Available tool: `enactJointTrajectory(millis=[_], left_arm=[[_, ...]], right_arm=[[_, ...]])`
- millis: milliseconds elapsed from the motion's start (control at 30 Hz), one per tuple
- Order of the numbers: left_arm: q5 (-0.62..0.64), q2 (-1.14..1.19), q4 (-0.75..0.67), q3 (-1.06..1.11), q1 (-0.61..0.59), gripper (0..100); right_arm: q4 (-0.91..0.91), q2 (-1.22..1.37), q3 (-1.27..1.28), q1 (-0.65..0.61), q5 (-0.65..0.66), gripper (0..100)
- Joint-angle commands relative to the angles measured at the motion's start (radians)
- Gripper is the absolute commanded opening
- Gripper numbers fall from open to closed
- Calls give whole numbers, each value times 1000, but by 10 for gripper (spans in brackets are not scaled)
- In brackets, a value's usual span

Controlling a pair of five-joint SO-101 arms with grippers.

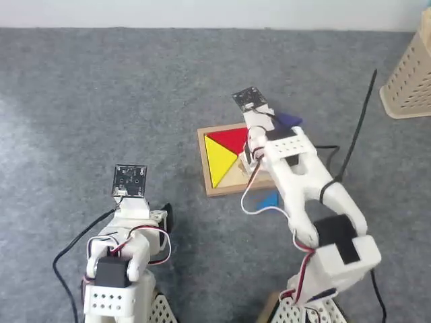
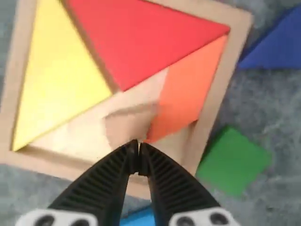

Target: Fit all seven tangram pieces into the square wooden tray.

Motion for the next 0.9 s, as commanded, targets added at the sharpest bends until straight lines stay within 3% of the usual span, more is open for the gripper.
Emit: enactJointTrajectory(millis=[0,333,567,867], left_arm=[[6,-20,-6,-2,-3,152],[6,-20,-6,-2,-3,152],[6,-20,-6,-2,-3,152],[6,-20,-6,-2,-3,152]], right_arm=[[8,25,-97,21,25,7],[65,-5,-147,7,17,7],[-16,-197,63,-82,26,7],[-45,-64,23,-82,44,7]])
